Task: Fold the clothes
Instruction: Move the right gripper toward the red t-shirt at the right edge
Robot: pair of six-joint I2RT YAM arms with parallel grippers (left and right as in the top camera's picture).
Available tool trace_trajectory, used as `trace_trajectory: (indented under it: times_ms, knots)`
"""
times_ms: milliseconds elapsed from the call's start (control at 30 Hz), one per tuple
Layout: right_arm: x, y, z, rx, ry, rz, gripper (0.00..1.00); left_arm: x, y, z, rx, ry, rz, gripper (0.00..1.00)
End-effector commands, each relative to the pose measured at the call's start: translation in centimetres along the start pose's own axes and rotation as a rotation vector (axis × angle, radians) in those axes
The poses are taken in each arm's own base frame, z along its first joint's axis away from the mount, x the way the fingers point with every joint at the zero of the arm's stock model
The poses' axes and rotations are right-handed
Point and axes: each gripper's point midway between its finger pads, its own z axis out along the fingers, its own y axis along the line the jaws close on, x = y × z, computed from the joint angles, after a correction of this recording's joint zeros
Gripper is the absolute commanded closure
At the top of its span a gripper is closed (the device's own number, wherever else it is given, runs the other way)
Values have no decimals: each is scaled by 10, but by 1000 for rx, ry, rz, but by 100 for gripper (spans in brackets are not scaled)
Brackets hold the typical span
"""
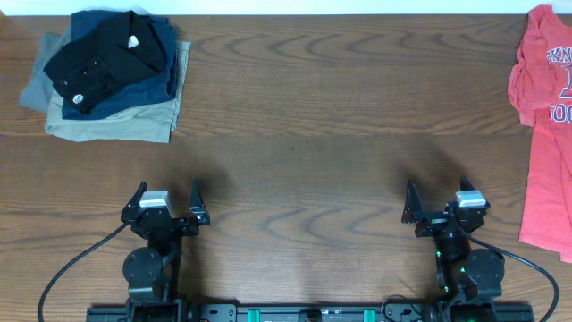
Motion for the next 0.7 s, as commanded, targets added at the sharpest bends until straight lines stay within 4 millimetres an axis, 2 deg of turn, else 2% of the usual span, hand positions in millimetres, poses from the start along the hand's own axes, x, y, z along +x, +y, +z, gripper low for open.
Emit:
trace_trajectory:
  times_ms: [0, 233, 367, 533, 667]
  knots:
    - [0, -3, 0, 11, -2, -11, 1, 17, -1, 1, 5, 53, -1, 2]
    - [0, -3, 0, 11, -1, -11, 1, 17, -1, 1, 5, 53, -1, 2]
    - [-7, -2, 0, 8, -29, 1, 1, 17, -1, 1, 5, 52, -1, 2]
    - [-41, 38, -8, -253, -127, 331, 1, 17, -1, 1, 5, 52, -1, 2]
    - [-42, 49, -11, -320, -111, 367, 1, 17, -1, 1, 5, 52, -1, 2]
